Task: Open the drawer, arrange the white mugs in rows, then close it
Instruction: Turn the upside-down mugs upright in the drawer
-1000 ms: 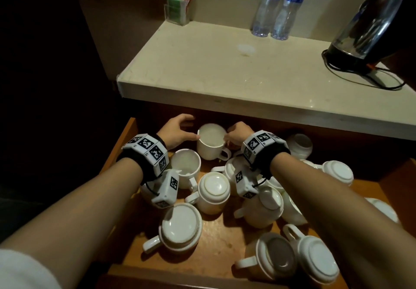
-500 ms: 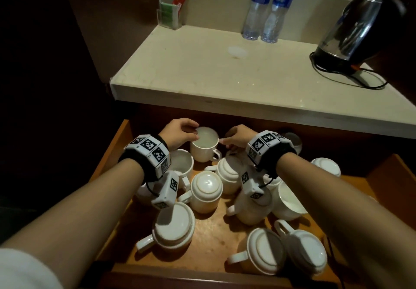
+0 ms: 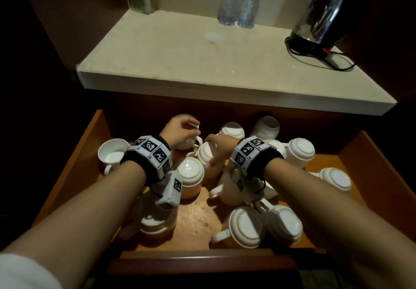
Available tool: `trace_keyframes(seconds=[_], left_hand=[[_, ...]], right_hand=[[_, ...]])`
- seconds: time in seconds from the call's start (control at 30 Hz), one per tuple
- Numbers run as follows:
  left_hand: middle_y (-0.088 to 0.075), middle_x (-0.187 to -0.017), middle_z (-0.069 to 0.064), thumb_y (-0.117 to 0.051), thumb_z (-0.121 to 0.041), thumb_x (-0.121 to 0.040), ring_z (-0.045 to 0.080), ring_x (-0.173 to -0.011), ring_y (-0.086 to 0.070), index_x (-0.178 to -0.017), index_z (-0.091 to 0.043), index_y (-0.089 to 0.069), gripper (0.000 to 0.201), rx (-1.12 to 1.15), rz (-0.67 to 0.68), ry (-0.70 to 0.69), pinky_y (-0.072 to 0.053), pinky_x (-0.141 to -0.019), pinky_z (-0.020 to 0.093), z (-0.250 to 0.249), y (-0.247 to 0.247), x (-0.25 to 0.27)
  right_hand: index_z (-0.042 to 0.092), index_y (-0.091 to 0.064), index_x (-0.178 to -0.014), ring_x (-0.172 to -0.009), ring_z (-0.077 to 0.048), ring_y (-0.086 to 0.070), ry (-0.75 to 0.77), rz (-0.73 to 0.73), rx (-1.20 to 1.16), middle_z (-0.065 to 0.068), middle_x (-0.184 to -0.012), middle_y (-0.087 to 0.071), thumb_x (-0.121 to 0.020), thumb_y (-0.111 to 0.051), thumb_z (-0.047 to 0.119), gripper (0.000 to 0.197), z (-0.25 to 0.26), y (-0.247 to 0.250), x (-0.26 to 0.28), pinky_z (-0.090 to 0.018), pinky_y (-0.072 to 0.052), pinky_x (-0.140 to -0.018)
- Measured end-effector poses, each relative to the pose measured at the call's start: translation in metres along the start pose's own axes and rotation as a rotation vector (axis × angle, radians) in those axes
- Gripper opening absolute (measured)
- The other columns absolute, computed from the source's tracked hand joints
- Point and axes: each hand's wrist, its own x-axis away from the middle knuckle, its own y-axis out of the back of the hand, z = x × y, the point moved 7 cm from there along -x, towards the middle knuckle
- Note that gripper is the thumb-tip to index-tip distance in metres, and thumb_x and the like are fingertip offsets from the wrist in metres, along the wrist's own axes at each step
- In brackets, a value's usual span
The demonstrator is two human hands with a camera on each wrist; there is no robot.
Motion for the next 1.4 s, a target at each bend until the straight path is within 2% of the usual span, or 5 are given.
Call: trace_keyframes(seconds=[0.57,0.97,1.13,1.27,1.4], left_hand=[[-0.062,-0.107,-0.002,-0.068,-0.021,-0.083,0.008,-0.102,-0.057,-0.123,-0.011,-0.057,0.042,0.194,-0.034,-0.046,-0.047,-0.089,0.024,-0.013,0.002,0.012],[-0.050,-0.108,-0.015,-0.075,-0.008,-0.073,0.000,-0.094,-0.055,-0.141,-0.023,-0.031,0.082,0.224,0.134,-0.050,-0.055,-0.062,0.010,-0.022,-0.009,0.023],[-0.045,-0.138,0.000,-0.083,-0.002,-0.061,0.015,-0.127,-0.047,-0.146,-0.029,-0.021,0.109,0.340,0.135,-0.058,-0.051,-0.087,0.021,-0.020,-0.005,0.021],[-0.038,-0.148,0.004,-0.089,-0.008,-0.044,0.016,-0.136,-0.039,-0.145,-0.031,-0.027,0.120,0.442,0.135,-0.058,-0.037,-0.110,0.037,-0.027,-0.004,0.023],[-0.035,-0.151,0.003,-0.083,0.006,-0.055,0.014,-0.139,-0.033,-0.144,-0.031,-0.027,0.111,0.393,0.152,-0.110,-0.030,-0.116,0.037,-0.035,-0.005,0.026]], right_hand=[[0.018,-0.050,-0.132,-0.115,-0.013,-0.049,0.009,-0.288,-0.604,0.004,-0.118,-0.052,-0.071,-0.080,0.019,0.068,-0.054,0.044,0.031,-0.023,-0.039,-0.089],[0.018,-0.049,-0.120,-0.109,-0.025,-0.057,0.209,-0.159,-1.525,-0.008,-0.119,-0.051,-0.082,-0.057,-0.012,0.050,-0.044,0.035,0.037,-0.035,-0.056,-0.085],[0.011,-0.050,-0.126,-0.109,-0.019,-0.061,0.186,-0.059,-1.378,-0.005,-0.116,-0.061,-0.060,-0.085,0.037,0.079,-0.050,0.025,0.033,-0.029,-0.054,-0.091],[0.026,-0.065,-0.112,-0.115,-0.021,-0.057,0.112,-0.067,-1.142,-0.008,-0.130,-0.058,-0.056,-0.040,0.088,0.087,-0.046,0.021,0.030,-0.036,-0.043,-0.100],[0.013,-0.067,-0.082,-0.087,-0.027,-0.053,0.068,-0.076,-1.210,-0.013,-0.085,-0.059,-0.073,-0.024,0.083,0.083,-0.048,0.028,0.030,-0.036,-0.045,-0.082]])
